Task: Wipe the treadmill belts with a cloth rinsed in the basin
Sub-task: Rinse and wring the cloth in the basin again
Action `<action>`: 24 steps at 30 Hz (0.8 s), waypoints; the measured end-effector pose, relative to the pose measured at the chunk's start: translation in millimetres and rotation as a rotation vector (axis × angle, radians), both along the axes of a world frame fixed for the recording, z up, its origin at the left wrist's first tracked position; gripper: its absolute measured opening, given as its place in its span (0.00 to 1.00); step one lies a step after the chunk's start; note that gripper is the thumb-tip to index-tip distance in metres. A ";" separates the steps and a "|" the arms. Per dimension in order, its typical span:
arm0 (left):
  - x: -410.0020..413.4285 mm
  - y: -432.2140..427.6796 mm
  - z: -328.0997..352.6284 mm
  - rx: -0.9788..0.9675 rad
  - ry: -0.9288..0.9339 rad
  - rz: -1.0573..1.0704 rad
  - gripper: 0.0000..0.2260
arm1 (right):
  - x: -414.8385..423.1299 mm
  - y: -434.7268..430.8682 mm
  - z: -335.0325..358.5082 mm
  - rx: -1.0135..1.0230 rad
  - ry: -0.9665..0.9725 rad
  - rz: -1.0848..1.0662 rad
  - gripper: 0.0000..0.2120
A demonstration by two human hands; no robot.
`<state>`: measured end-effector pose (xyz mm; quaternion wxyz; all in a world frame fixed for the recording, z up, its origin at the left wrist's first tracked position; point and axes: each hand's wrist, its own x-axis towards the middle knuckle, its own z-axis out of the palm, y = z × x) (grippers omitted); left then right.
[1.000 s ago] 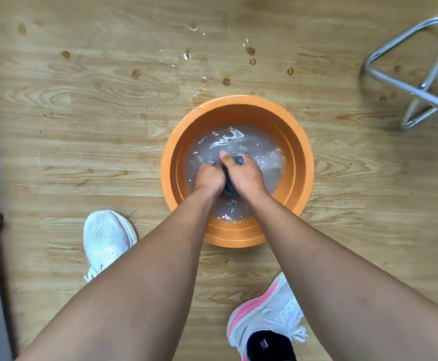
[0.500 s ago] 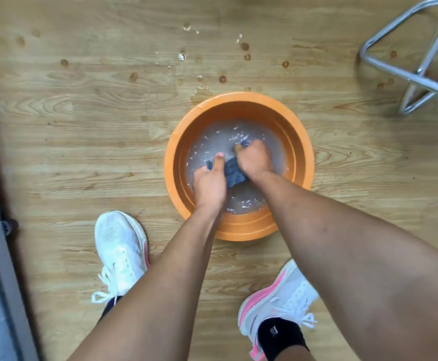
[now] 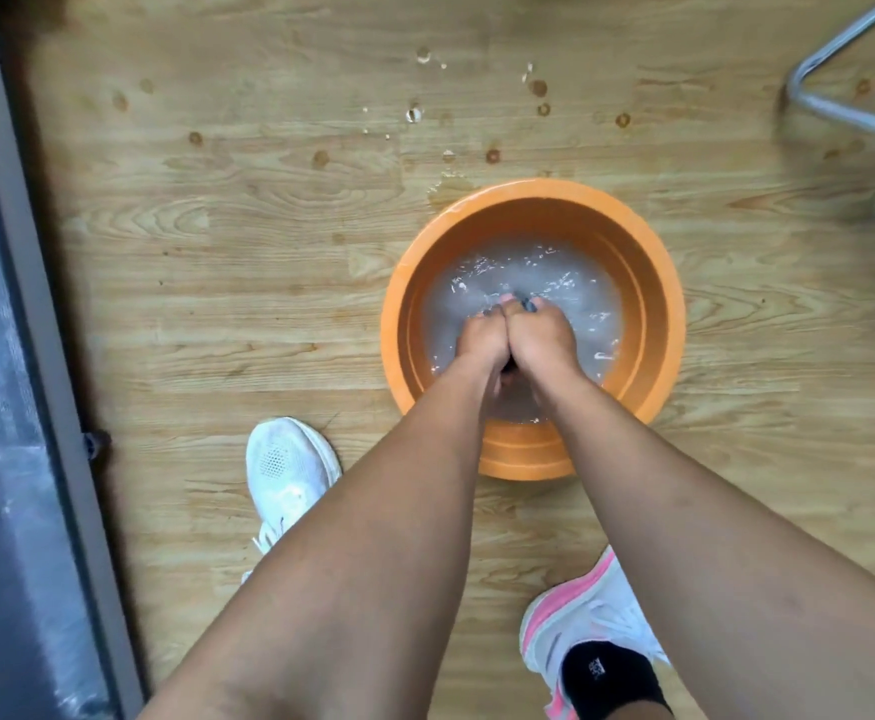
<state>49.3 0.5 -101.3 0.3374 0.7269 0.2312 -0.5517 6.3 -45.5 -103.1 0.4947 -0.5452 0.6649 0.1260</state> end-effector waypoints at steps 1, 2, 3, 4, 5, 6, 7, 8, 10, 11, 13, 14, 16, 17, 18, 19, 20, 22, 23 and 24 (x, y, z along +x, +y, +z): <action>0.4 -0.4 1.6 -0.003 0.052 0.062 0.20 | 1.0 0.7 -0.1 -0.005 0.006 0.009 0.13; 1.1 1.0 6.8 -0.023 0.102 0.110 0.22 | 1.5 -0.4 1.0 -0.007 0.027 0.032 0.12; 0.7 5.4 9.2 -0.052 0.140 0.134 0.22 | 0.6 -2.4 3.4 0.001 0.054 0.059 0.10; -0.7 10.7 13.2 -0.079 0.160 0.137 0.21 | -0.4 -3.6 4.4 0.021 0.069 0.089 0.09; -2.7 16.0 15.2 -0.100 0.160 0.110 0.20 | 0.3 -4.4 7.2 0.048 0.064 0.122 0.08; -3.7 23.0 16.3 -0.103 0.140 0.082 0.19 | 1.3 -3.3 9.4 0.075 0.043 0.159 0.09; -3.4 29.1 18.0 -0.100 0.093 0.054 0.19 | 3.0 -1.6 11.4 0.092 0.033 0.199 0.10; -0.9 32.6 23.2 -0.096 0.023 0.014 0.21 | 4.6 -1.8 11.4 0.093 0.031 0.236 0.13; 1.4 37.8 33.3 -0.081 -0.139 -0.126 0.24 | 1.0 -12.1 8.9 0.063 0.091 0.255 0.17; 1.5 41.2 38.7 -0.084 -0.193 -0.181 0.25 | -4.5 -21.4 8.1 0.036 0.128 0.255 0.17; 3.1 46.0 50.6 -0.104 -0.229 -0.196 0.24 | -14.5 -37.0 7.7 -0.044 0.146 0.295 0.16; 3.7 47.8 52.1 -0.098 -0.262 -0.199 0.24 | -18.6 -41.0 6.8 -0.087 0.132 0.326 0.15; 5.5 43.4 42.1 -0.041 -0.384 -0.243 0.21 | -23.7 -41.0 3.1 -0.181 0.120 0.315 0.15; 6.6 36.5 34.3 0.000 -0.447 -0.260 0.16 | -24.4 -39.1 3.9 -0.204 0.123 0.274 0.15; 8.0 30.0 25.3 0.045 -0.484 -0.278 0.10 | -23.1 -37.1 3.7 -0.206 0.125 0.207 0.15; 9.6 23.6 18.3 0.079 -0.490 -0.270 0.11 | -20.4 -34.7 2.4 -0.193 0.114 0.133 0.15; 11.8 17.2 12.4 0.085 -0.471 -0.267 0.16 | -16.6 -31.2 0.7 -0.165 0.087 0.072 0.16; 11.1 7.7 0.5 0.038 -0.401 -0.259 0.17 | -5.1 -18.2 1.5 -0.086 0.005 0.043 0.17; 8.5 4.3 -6.3 0.017 -0.352 -0.232 0.13 | 0.0 -10.8 3.5 -0.045 -0.030 0.056 0.19; 6.5 2.6 -15.4 -0.019 -0.282 -0.169 0.10 | 3.7 -4.3 3.9 -0.007 -0.047 0.061 0.21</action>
